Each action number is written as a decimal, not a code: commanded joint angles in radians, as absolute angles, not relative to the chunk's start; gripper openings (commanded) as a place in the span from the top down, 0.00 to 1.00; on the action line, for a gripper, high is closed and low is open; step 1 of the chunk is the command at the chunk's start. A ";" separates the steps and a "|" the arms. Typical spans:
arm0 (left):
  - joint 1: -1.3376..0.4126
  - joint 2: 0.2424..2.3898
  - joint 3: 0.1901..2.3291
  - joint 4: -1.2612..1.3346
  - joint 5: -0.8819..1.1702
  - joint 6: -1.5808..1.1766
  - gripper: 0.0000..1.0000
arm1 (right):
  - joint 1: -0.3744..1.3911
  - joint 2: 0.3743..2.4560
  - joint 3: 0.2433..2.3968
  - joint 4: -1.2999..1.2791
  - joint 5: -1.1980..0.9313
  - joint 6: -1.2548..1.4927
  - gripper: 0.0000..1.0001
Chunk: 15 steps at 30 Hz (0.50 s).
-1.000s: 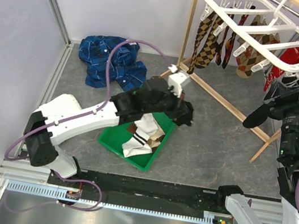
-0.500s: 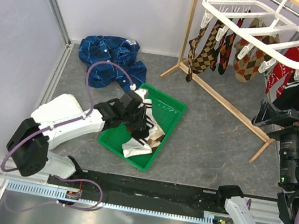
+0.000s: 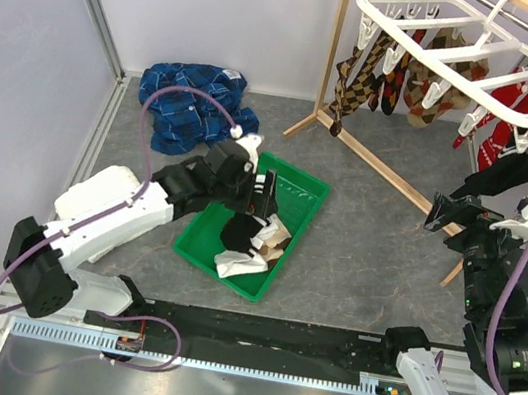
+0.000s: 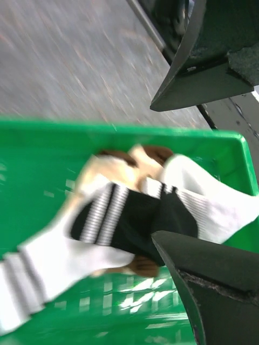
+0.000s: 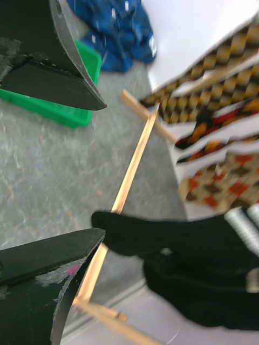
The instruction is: Remove the socks clipped to the hanger
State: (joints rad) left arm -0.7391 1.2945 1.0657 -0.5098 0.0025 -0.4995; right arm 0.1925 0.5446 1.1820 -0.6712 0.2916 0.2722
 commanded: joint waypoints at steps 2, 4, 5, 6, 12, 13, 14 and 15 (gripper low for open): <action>-0.741 1.262 1.215 -0.578 -0.043 -0.384 0.01 | 0.192 0.506 1.085 -0.572 0.458 0.229 0.02; -0.741 1.270 1.232 -0.577 -0.044 -0.361 0.01 | 0.192 0.511 1.040 -0.543 0.494 0.224 0.02; -0.741 1.272 1.252 -0.574 -0.035 -0.351 0.01 | 0.193 0.517 1.028 -0.510 0.502 0.221 0.02; -0.741 1.279 1.261 -0.571 -0.029 -0.325 0.01 | 0.193 0.532 1.003 -0.490 0.511 0.216 0.02; -0.741 1.275 1.309 -0.542 -0.040 -0.246 0.01 | 0.192 0.662 0.954 -0.370 0.648 0.147 0.02; -0.741 1.273 1.307 -0.540 -0.037 -0.242 0.01 | 0.193 0.678 0.947 -0.332 0.675 0.138 0.02; -0.741 1.272 1.307 -0.540 -0.014 -0.239 0.01 | 0.192 0.702 0.928 -0.310 0.695 0.124 0.02; -0.741 1.269 1.307 -0.538 -0.005 -0.235 0.01 | 0.192 0.716 0.922 -0.296 0.730 0.117 0.02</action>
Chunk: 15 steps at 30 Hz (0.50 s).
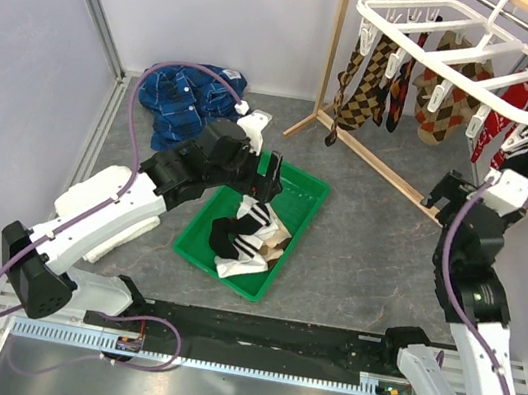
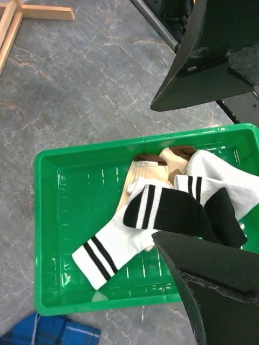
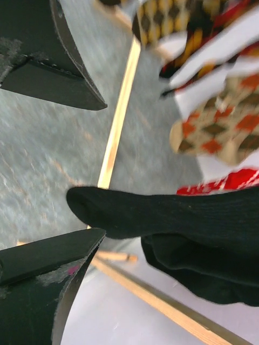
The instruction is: Remove the socks clipped to the hanger
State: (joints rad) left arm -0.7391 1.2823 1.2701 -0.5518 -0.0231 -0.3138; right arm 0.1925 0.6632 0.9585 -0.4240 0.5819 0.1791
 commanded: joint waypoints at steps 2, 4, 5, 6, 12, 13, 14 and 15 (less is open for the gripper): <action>-0.741 1.255 1.301 -0.532 0.052 -0.221 0.01 | 0.192 0.756 0.911 -0.255 0.767 0.103 0.02; -0.741 1.235 1.279 -0.514 0.060 -0.212 0.01 | 0.190 0.781 0.904 -0.209 0.816 0.084 0.02; -0.741 1.227 1.264 -0.503 0.061 -0.201 0.01 | 0.190 0.804 0.894 -0.193 0.833 0.069 0.02; -0.741 1.220 1.252 -0.479 0.063 -0.193 0.01 | 0.192 0.816 0.891 -0.160 0.856 0.058 0.02; -0.741 1.210 1.210 -0.457 0.118 -0.189 0.03 | 0.187 0.887 0.874 -0.063 0.864 -0.034 0.22; -0.741 1.209 1.212 -0.453 0.126 -0.190 0.04 | 0.186 0.896 0.873 -0.054 0.874 -0.041 0.34; -0.741 1.206 1.209 -0.453 0.130 -0.192 0.04 | 0.186 0.899 0.868 -0.046 0.879 -0.040 0.54; -0.741 1.207 1.209 -0.448 0.130 -0.193 0.04 | 0.186 0.903 0.867 -0.043 0.880 -0.032 0.59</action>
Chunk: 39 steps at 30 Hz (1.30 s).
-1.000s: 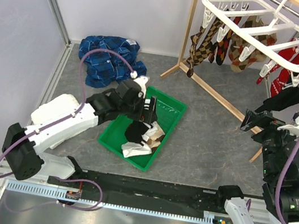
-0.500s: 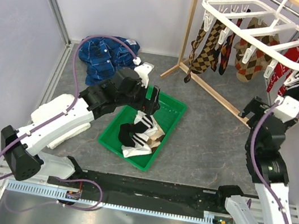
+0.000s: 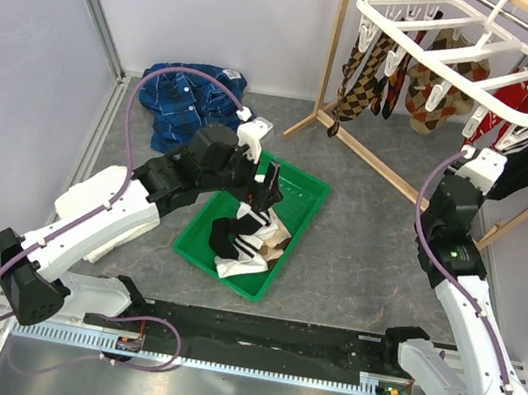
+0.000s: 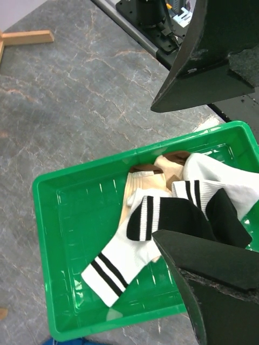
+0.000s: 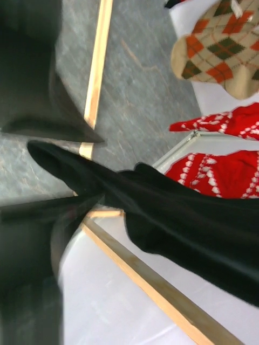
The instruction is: Remove the socks clipped to the hanger
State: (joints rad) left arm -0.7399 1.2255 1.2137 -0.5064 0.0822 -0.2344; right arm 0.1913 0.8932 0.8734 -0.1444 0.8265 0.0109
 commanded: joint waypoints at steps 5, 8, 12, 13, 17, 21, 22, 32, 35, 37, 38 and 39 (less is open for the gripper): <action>-0.741 1.198 1.212 -0.442 0.147 -0.202 0.05 | 0.186 0.879 0.847 -0.067 0.844 -0.009 1.00; -0.741 1.186 1.223 -0.457 0.169 -0.222 0.05 | 0.184 0.830 0.859 -0.132 0.743 0.041 1.00; -0.741 1.155 1.270 -0.462 0.260 -0.262 0.05 | 0.184 0.741 0.859 -0.207 0.484 0.115 1.00; -0.742 1.154 1.281 -0.457 0.276 -0.281 0.05 | 0.184 0.706 0.864 -0.219 0.448 0.127 1.00; -0.767 1.143 1.299 -0.451 0.220 -0.339 0.06 | 0.184 0.635 0.896 -0.279 0.284 0.192 1.00; -0.808 1.126 1.282 -0.402 0.163 -0.380 0.06 | 0.184 0.589 0.948 -0.327 0.181 0.268 1.00; -0.833 1.126 1.285 -0.367 0.164 -0.379 0.06 | 0.186 0.584 0.971 -0.333 0.134 0.279 1.00; -1.026 1.249 1.353 -0.166 0.103 -0.209 0.05 | 0.186 0.591 1.002 -0.252 -0.097 0.475 1.00; -1.054 1.299 1.382 -0.112 0.127 -0.154 0.05 | 0.184 0.607 1.012 -0.216 -0.142 0.524 1.00; -1.071 1.344 1.419 -0.094 0.129 -0.117 0.04 | 0.184 0.614 1.012 -0.198 -0.173 0.548 1.00; -1.074 1.359 1.431 -0.087 0.130 -0.111 0.03 | 0.186 0.615 1.008 -0.172 -0.178 0.572 1.00; -1.078 1.371 1.452 -0.069 0.136 -0.106 0.03 | 0.186 0.615 1.005 -0.163 -0.181 0.580 1.00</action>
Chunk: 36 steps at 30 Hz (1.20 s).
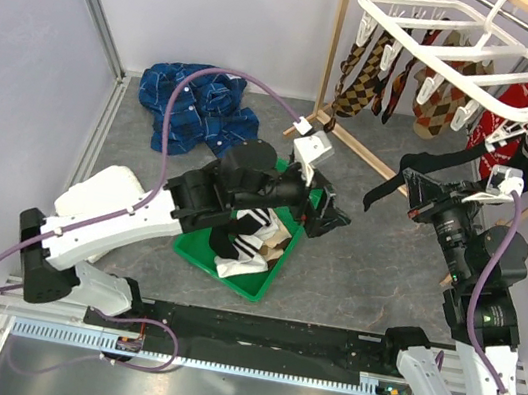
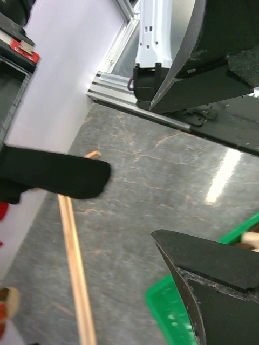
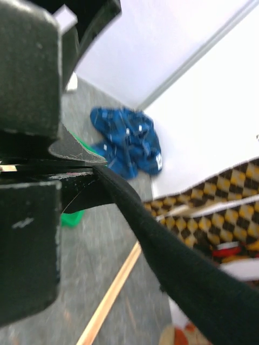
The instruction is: Remove the socks clipped to the hanger
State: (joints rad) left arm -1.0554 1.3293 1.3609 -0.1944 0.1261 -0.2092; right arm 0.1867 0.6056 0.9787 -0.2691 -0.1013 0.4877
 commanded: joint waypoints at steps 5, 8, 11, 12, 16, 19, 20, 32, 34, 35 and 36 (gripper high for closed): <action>-1.098 1.463 1.515 -0.021 0.105 -0.061 0.02 | 0.184 0.620 1.002 -0.138 -0.213 0.632 1.00; -1.098 1.538 1.567 -0.023 0.066 -0.048 0.02 | 0.186 0.614 0.997 -0.133 -0.221 0.641 1.00; -1.098 1.600 1.614 -0.023 0.067 -0.035 0.08 | 0.186 0.601 0.994 -0.136 -0.224 0.655 1.00; -1.100 1.609 1.623 -0.023 0.067 -0.037 0.09 | 0.186 0.598 0.986 -0.137 -0.219 0.666 1.00; -1.104 1.647 1.651 -0.026 0.040 -0.061 0.70 | 0.186 0.583 0.968 -0.149 -0.186 0.661 1.00; -1.104 1.649 1.643 -0.038 0.017 -0.092 0.98 | 0.184 0.587 1.000 -0.270 -0.128 0.637 0.87; -1.104 1.646 1.625 -0.038 0.008 -0.100 0.98 | 0.184 0.597 1.018 -0.363 -0.103 0.629 0.82; -1.108 1.628 1.563 -0.025 -0.117 -0.091 0.98 | 0.186 0.630 1.431 -0.764 0.330 0.507 0.55; -1.109 1.621 1.546 -0.017 -0.120 -0.094 0.98 | 0.186 0.662 1.518 -0.805 0.402 0.483 0.55; -1.109 1.617 1.539 -0.009 -0.120 -0.095 0.98 | 0.186 0.675 1.546 -0.813 0.423 0.468 0.54; -1.112 1.612 1.520 -0.005 -0.118 -0.095 0.98 | 0.187 0.684 1.568 -0.822 0.452 0.466 0.53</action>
